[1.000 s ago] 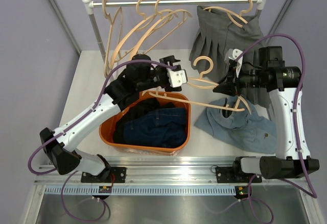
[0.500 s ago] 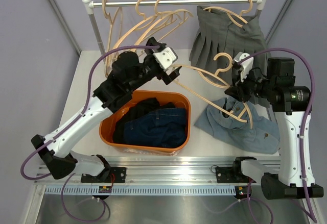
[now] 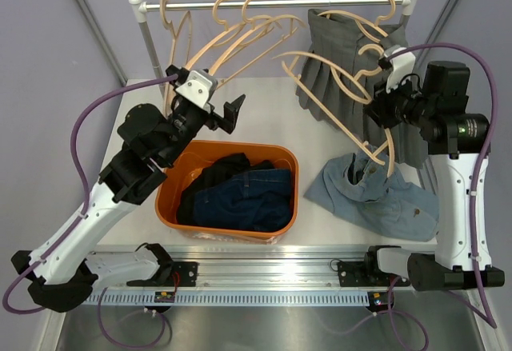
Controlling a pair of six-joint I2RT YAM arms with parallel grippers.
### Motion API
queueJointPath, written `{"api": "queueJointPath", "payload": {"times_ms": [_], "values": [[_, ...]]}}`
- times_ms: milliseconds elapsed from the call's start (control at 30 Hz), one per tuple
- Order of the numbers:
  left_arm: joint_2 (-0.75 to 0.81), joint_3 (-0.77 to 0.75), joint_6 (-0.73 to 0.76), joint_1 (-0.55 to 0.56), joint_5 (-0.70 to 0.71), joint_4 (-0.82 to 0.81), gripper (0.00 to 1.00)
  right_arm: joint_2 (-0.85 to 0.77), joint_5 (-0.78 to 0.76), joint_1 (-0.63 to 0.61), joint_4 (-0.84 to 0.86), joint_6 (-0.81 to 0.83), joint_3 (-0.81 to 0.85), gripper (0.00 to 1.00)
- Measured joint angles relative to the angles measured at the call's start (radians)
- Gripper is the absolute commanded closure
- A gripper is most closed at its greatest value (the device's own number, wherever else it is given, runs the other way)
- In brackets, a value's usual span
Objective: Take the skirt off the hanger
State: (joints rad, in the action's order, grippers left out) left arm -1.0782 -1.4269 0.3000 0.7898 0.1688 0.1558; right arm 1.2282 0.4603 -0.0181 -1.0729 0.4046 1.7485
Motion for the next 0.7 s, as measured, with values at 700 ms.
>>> {"api": "queueJointPath", "payload": {"times_ms": [700], "values": [[0.298,0.293,-0.275,0.000,0.109,0.092,0.01,0.208,-0.567,-0.192,0.151,-0.069,0.234,1.00]]}}
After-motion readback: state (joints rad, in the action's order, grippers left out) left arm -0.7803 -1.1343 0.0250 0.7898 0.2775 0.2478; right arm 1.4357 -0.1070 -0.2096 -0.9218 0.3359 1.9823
